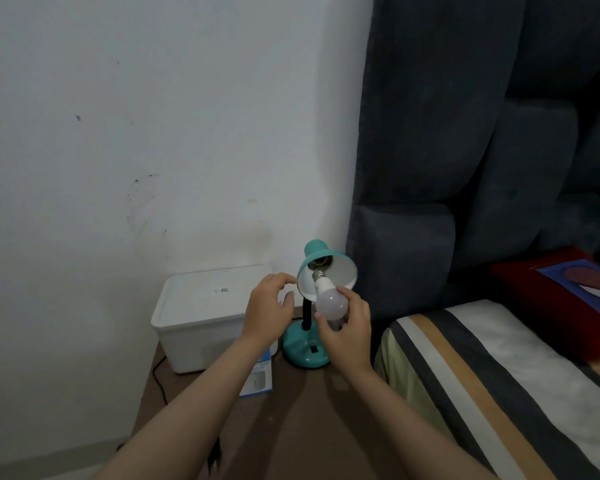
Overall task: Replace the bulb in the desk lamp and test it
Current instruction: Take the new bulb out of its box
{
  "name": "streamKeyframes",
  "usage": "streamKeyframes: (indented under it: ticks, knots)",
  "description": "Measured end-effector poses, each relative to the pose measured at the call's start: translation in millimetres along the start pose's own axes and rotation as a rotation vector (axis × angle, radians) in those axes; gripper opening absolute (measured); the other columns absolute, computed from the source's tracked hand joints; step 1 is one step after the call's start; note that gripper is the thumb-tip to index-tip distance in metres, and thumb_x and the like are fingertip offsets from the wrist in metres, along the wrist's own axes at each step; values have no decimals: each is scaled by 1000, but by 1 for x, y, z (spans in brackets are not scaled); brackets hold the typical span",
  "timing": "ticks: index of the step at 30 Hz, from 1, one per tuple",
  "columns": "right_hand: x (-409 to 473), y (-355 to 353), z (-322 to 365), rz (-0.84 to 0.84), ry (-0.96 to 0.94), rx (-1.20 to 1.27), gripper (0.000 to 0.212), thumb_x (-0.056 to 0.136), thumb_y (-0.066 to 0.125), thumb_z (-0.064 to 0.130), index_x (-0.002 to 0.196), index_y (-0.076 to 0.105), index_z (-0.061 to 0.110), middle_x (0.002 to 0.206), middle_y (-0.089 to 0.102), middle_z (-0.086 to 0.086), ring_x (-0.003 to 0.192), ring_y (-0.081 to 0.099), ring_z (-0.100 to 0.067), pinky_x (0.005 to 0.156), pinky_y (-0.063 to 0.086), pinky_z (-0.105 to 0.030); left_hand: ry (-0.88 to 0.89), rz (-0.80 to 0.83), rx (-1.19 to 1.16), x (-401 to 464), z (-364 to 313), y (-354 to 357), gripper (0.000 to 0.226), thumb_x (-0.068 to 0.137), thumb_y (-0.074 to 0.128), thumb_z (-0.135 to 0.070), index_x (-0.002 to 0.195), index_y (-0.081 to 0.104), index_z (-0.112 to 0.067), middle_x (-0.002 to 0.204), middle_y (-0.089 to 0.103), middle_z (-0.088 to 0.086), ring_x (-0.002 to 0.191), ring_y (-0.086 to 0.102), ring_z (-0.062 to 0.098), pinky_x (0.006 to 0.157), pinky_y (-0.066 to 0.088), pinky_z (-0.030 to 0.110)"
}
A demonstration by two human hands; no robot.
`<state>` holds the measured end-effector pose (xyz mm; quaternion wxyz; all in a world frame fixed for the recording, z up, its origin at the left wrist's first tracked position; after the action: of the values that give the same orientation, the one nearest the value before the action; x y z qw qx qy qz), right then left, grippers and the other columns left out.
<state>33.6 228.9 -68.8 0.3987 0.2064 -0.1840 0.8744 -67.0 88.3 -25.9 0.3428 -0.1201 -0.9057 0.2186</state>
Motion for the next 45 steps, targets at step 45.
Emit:
streamKeyframes:
  ticks: [45]
  knots:
    - [-82,94,-72,316,96,-177,34,85,61,21,119,55,14,115,54,0,102,52,-7,88,47,-25,-538,-25,24,-115,145,-7,48,86,66,-22,130,50,-10,127,59,8,108,55,16,82,47,27]
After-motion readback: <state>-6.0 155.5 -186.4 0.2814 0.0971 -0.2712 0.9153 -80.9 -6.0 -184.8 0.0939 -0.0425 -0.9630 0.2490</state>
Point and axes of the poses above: each hand's wrist, its own x-axis towards the middle knuckle, its own y-axis out of the palm, z = x × y, the point moved 8 cm from there along x, towards the middle knuckle
